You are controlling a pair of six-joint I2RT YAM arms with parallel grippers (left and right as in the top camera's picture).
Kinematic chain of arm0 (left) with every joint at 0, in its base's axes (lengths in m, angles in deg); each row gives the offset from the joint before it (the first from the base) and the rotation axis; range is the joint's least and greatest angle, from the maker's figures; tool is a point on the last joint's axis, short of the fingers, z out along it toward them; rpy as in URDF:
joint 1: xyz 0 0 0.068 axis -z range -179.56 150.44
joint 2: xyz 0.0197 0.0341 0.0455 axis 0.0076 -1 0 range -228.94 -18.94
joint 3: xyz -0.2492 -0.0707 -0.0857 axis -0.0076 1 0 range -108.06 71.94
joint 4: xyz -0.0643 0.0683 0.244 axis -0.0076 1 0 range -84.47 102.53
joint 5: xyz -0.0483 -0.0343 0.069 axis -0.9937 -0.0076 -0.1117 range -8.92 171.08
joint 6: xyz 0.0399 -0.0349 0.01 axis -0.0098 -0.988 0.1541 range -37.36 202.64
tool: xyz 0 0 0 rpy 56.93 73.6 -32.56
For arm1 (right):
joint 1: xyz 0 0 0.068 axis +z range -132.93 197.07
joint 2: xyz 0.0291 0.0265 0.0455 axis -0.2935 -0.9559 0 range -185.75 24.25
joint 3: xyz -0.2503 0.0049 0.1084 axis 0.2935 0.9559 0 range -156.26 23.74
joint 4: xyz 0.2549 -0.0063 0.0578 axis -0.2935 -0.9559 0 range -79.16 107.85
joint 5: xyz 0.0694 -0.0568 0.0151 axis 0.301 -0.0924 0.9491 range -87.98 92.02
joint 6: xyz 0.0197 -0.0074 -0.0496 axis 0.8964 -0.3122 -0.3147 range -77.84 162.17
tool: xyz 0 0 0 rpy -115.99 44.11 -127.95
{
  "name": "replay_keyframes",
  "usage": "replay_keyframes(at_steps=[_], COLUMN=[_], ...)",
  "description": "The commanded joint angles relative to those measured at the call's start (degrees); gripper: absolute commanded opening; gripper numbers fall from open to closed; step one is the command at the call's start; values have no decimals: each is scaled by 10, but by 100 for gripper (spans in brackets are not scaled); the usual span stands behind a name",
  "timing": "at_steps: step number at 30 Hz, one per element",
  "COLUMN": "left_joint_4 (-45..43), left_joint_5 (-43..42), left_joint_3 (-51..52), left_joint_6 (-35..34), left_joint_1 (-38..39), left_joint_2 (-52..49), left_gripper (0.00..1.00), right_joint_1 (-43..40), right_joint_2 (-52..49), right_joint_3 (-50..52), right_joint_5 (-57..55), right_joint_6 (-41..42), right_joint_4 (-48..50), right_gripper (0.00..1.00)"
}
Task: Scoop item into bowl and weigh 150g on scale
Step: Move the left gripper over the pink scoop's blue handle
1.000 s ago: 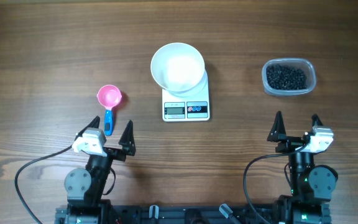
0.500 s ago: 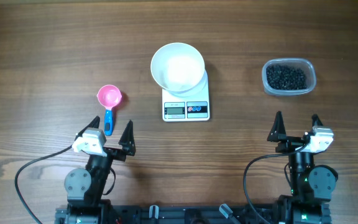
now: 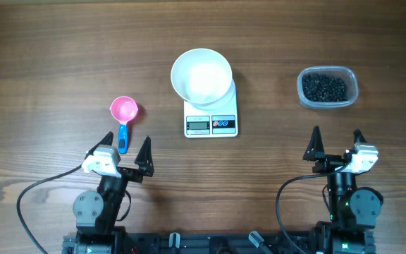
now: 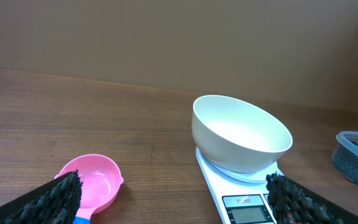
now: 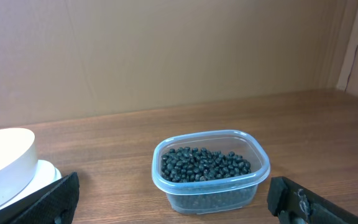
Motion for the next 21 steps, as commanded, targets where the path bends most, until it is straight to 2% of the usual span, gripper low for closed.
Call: replay_keyframes(at_steps=[1, 3, 10, 12, 15, 21], left_joint_4=[-2, -33, -264, -287, -261, -114], left_joint_5=[1, 3, 1, 1, 1, 14], left_joint_3=[1, 1, -1, -12, -55, -219], left_joint_6=[3, 3, 3, 2, 2, 3], left_joint_1=[-4, -4, -4, -4, -4, -4], left_joint_2=[2, 2, 2, 2, -3, -78], left_gripper=[100, 100, 100, 100, 100, 100], right_joint_1=[1, 1, 1, 1, 1, 1], right_joint_2=[5, 5, 5, 5, 5, 5], right_joint_3=[0, 0, 0, 0, 0, 0], right_joint_5=[-10, -10, -10, -10, -10, -10], right_joint_6=[2, 2, 2, 1, 1, 2], right_joint_4=[2, 2, 2, 2, 2, 2], right_gripper=[100, 100, 100, 100, 100, 100])
